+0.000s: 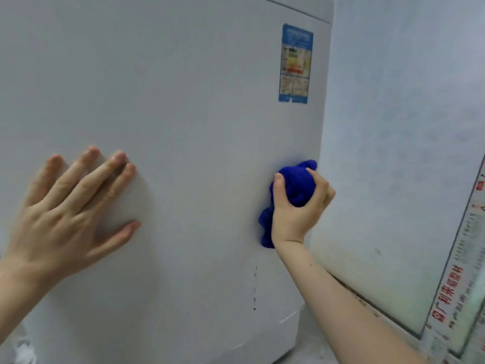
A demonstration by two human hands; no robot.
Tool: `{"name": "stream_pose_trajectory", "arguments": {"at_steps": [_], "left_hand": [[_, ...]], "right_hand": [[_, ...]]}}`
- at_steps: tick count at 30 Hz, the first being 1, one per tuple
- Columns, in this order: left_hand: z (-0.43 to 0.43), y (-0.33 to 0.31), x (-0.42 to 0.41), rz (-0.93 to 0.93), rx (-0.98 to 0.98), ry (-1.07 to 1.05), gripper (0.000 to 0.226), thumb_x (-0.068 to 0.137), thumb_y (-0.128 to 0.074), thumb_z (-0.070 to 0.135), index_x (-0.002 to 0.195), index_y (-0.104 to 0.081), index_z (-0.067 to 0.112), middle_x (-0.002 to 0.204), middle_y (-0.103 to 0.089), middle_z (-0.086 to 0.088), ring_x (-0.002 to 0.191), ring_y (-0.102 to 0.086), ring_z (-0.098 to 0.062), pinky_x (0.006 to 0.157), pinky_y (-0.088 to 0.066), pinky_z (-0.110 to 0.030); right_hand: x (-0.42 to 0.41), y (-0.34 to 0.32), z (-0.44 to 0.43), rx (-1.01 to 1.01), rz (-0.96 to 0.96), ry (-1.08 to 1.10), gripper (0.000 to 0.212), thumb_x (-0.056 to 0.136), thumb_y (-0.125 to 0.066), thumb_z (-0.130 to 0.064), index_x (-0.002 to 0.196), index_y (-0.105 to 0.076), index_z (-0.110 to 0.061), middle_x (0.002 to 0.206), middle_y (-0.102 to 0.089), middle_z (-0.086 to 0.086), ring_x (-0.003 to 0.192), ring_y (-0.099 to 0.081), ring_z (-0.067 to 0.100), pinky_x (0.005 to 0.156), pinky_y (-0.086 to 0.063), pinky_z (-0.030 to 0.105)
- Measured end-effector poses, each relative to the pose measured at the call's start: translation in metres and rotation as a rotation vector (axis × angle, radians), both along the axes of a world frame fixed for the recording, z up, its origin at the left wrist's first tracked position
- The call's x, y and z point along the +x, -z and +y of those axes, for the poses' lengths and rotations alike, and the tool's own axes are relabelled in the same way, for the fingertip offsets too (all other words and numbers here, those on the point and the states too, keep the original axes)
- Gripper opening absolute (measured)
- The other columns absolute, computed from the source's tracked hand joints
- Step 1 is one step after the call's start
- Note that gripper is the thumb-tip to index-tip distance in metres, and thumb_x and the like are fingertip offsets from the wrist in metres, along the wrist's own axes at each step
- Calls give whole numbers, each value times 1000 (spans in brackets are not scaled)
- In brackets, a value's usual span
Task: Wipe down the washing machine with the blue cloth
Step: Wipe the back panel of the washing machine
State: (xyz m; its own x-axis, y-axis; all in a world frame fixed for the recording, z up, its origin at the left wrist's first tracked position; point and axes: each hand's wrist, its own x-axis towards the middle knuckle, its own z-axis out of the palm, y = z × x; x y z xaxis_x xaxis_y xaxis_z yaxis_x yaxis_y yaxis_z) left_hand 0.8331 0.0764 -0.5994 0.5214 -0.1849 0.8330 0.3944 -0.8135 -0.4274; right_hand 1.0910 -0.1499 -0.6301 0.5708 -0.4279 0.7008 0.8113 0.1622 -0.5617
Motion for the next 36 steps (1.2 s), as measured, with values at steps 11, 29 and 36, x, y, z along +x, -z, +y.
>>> {"name": "stream_pose_trajectory", "arguments": {"at_steps": [11,29,36], "left_hand": [[-20,-2,1,-59,29,25,71,99,-36,53,155,-32,11,161,-32,-10,152,-20,-31,122,-14,-58],[-41,29,24,-56,117,80,62,98,-50,35,154,-36,13,160,-35,-3,151,-26,-26,123,-17,-49],[-40,33,24,-42,77,104,60,99,-48,33,154,-37,13,159,-36,-4,151,-26,-28,123,-16,-53]], "right_hand": [[2,3,-8,71,224,-1,44,76,-79,-35,111,-57,-18,109,-46,-10,104,-56,22,94,-49,48],[-89,192,25,214,706,-1,44,81,-81,-26,116,-56,-18,123,-46,-2,102,-53,3,90,-53,37],[-84,72,55,47,57,113,46,73,-85,-22,111,-64,-7,112,-56,15,108,-54,25,95,-46,33]]}}
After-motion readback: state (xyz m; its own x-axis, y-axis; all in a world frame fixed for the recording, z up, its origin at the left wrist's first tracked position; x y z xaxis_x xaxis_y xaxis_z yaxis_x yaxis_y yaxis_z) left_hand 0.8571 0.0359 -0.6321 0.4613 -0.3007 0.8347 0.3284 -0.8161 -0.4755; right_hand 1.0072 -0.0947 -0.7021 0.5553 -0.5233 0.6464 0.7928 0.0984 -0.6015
